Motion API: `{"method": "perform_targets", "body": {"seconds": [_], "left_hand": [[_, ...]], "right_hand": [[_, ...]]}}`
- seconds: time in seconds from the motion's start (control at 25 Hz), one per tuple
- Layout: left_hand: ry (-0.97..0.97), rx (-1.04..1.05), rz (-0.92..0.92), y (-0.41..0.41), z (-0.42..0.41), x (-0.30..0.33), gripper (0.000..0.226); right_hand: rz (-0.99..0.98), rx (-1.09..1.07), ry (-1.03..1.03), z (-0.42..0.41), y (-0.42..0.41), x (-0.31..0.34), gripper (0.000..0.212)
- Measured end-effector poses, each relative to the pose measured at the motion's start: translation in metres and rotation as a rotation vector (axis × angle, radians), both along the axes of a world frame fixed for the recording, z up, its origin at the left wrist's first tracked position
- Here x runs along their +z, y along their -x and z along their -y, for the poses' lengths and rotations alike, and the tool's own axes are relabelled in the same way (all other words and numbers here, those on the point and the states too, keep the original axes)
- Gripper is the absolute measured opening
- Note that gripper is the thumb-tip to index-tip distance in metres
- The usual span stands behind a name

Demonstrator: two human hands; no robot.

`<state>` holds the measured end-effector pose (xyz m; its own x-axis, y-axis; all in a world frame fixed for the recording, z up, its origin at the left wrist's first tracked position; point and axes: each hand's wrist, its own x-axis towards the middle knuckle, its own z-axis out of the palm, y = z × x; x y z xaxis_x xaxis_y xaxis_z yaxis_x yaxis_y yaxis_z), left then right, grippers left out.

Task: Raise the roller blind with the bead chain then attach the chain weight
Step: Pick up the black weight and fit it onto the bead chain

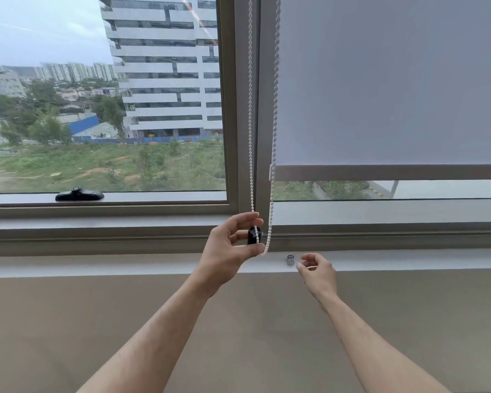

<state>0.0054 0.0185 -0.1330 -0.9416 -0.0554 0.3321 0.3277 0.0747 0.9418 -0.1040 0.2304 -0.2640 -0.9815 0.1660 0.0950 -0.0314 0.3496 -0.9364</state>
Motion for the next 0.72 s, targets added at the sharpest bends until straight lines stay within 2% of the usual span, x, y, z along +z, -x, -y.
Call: {"method": "perform_targets", "body": {"seconds": [0.2,0.28,0.44,0.72], "left_hand": [[0.008,0.013,0.0,0.002,0.003,0.001,0.056],[0.008,0.015,0.006,0.003,0.005,0.0,0.057],[0.029,0.007,0.021,0.005,0.01,0.0,0.059],[0.024,-0.01,0.025,0.004,0.012,0.001,0.059]], "right_hand": [[0.069,0.07,-0.272,0.01,0.031,-0.015,0.045],[0.094,0.103,-0.379,0.013,0.041,-0.02,0.052],[0.067,0.137,-0.533,0.021,0.054,-0.03,0.045],[-0.012,0.091,-0.411,0.025,0.059,-0.031,0.024]]}}
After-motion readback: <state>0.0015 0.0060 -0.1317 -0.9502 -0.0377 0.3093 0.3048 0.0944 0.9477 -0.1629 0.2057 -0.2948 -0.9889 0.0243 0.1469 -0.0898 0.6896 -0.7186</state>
